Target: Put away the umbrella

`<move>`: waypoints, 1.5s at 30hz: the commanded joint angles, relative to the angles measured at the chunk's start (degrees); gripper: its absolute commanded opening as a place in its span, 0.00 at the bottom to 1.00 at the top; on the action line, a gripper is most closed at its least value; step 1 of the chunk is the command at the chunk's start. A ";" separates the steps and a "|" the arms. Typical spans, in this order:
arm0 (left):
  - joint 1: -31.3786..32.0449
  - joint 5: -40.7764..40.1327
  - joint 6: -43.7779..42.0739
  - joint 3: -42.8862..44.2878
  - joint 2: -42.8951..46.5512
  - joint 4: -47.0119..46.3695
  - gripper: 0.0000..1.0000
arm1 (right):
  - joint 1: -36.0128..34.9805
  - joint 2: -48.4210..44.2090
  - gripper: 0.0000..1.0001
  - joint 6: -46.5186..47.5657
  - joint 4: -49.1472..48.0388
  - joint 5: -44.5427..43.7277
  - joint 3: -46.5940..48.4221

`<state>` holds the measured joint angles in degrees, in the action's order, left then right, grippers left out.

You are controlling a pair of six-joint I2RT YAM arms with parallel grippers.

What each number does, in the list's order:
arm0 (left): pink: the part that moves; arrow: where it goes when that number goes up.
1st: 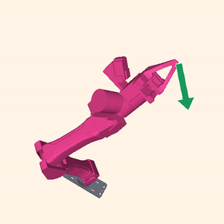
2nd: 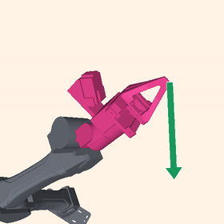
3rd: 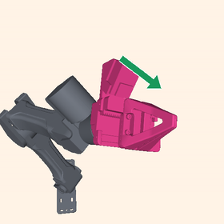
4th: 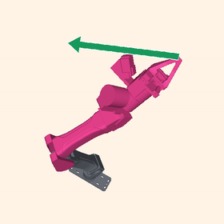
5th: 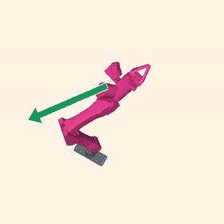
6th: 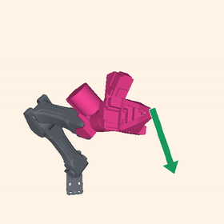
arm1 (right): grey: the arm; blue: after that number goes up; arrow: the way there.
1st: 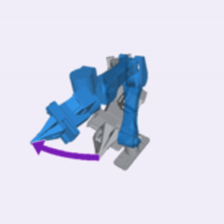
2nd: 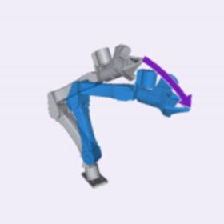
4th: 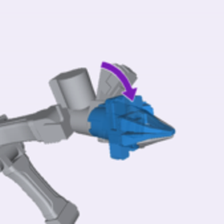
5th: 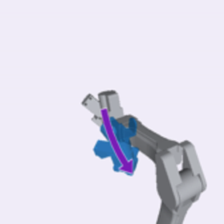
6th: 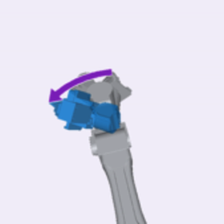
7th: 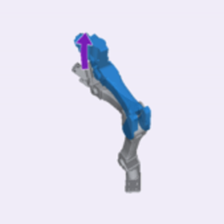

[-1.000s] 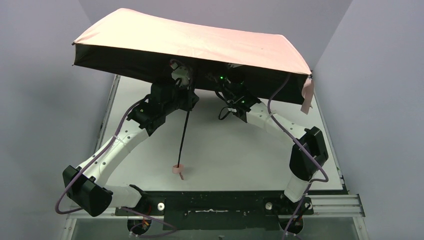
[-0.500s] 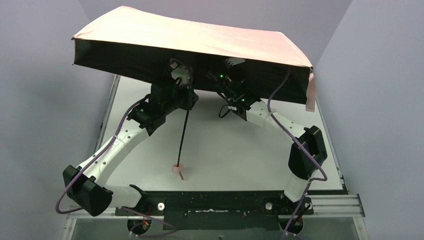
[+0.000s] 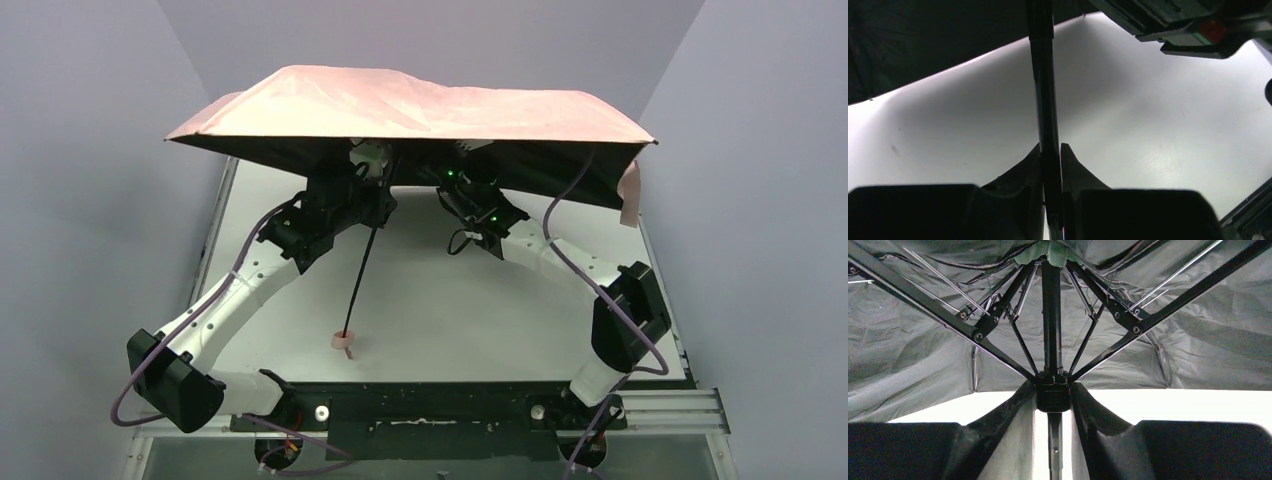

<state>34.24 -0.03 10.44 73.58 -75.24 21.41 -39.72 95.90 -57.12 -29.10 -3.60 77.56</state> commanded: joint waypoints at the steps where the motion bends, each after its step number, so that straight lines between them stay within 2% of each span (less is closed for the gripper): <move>1: 0.92 2.24 -4.92 0.36 3.20 -4.58 0.00 | -0.72 -4.21 0.00 -1.70 4.32 1.06 -6.11; 5: 0.82 1.38 -5.55 -0.29 4.08 -5.59 0.00 | -3.63 -6.28 0.00 -2.94 5.11 4.72 -13.08; 9: 0.74 1.73 -5.35 -0.94 4.80 -7.07 0.00 | -9.31 -5.83 0.00 -4.94 3.23 3.86 -20.02; 12: 0.74 1.30 -5.43 -1.66 5.35 -7.77 0.00 | -11.63 -4.32 0.00 -9.19 -1.67 2.19 -24.22; 15: 0.79 1.39 -5.64 -1.93 5.52 -7.79 0.00 | -11.58 -3.90 0.00 -11.55 -5.62 1.38 -25.90; 19: 1.04 1.78 -5.71 -2.19 5.87 -7.15 0.00 | -10.65 -5.80 0.00 -9.87 -4.51 -2.77 -24.31; 21: 1.89 1.71 -6.00 -2.20 5.98 -6.33 0.11 | -9.66 -7.12 0.00 -9.07 -4.49 -4.81 -23.56; 24: 4.06 2.05 -6.73 -1.17 5.98 -3.29 0.37 | -6.83 -9.41 0.00 -8.79 -4.41 -7.18 -22.89; 26: 4.71 3.85 -6.12 -0.78 6.24 -0.75 0.48 | -4.26 -10.92 0.00 -8.51 -4.52 -7.97 -22.53; 27: 4.78 4.96 -4.82 -0.99 6.64 0.26 0.59 | -3.25 -11.73 0.00 -8.25 -4.43 -8.02 -22.27; 30: 4.78 8.00 -1.11 -5.91 9.57 1.73 0.69 | -0.11 -13.92 0.00 -7.81 -3.87 -7.83 -21.85; 38: 5.62 10.57 10.23 -22.88 20.62 1.03 0.80 | 5.36 -16.18 0.00 -8.45 -4.66 -8.34 -22.10; 45: 9.27 9.53 12.48 -26.51 25.00 5.91 0.86 | 8.43 -15.78 0.00 -9.00 -5.13 -7.13 -20.58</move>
<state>41.71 9.04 20.56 46.50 -53.34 26.24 -32.60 81.76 -65.45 -28.58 -10.94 53.89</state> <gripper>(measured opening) 0.850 0.249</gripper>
